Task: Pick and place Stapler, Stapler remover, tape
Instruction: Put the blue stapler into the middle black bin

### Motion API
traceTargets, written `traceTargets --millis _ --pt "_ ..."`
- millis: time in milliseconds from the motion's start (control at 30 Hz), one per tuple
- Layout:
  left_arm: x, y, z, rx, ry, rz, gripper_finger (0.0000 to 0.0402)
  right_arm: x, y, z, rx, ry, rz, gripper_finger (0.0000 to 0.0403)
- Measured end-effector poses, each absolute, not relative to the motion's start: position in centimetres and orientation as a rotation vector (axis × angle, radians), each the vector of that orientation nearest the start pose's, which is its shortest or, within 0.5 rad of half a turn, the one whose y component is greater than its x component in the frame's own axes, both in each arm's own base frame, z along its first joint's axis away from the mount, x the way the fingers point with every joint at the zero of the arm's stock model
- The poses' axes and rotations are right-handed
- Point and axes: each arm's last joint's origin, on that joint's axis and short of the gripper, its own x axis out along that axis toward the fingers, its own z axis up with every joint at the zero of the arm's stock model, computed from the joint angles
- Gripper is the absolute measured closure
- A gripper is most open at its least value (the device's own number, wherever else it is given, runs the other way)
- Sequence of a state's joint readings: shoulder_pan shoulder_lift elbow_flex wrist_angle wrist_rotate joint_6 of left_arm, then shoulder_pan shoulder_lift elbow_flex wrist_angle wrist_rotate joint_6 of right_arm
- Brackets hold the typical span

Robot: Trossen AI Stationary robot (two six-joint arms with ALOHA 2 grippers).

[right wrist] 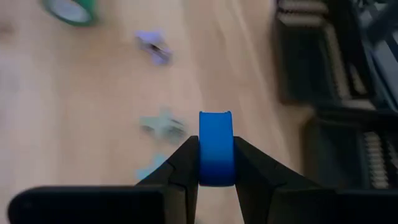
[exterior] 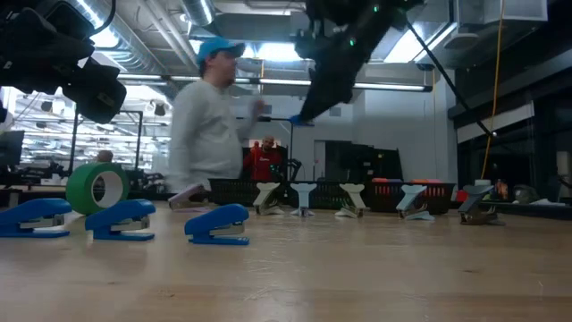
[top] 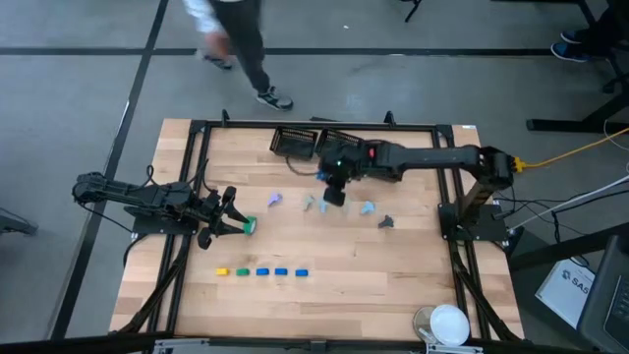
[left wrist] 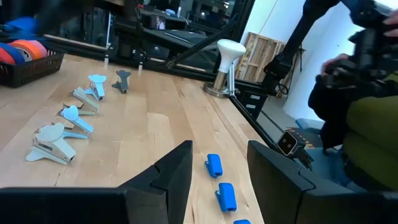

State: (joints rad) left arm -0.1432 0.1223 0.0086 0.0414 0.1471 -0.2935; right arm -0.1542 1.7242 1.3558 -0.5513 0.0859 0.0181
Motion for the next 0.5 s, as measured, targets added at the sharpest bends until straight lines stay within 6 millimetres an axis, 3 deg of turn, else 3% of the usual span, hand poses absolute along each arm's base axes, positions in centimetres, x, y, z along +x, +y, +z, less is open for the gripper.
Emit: traceTargets --millis 233,500 --pt "10.3 -1.9 16.1 -0.291 0.114 -0.277 0.0251 34.5 -11.8 23.9 0.128 0.929 -0.387 0.0317" --pt "10.3 -1.9 16.1 -0.291 0.115 -0.277 0.0251 32.0 -16.7 21.4 0.245 0.86 -0.558 0.0317"
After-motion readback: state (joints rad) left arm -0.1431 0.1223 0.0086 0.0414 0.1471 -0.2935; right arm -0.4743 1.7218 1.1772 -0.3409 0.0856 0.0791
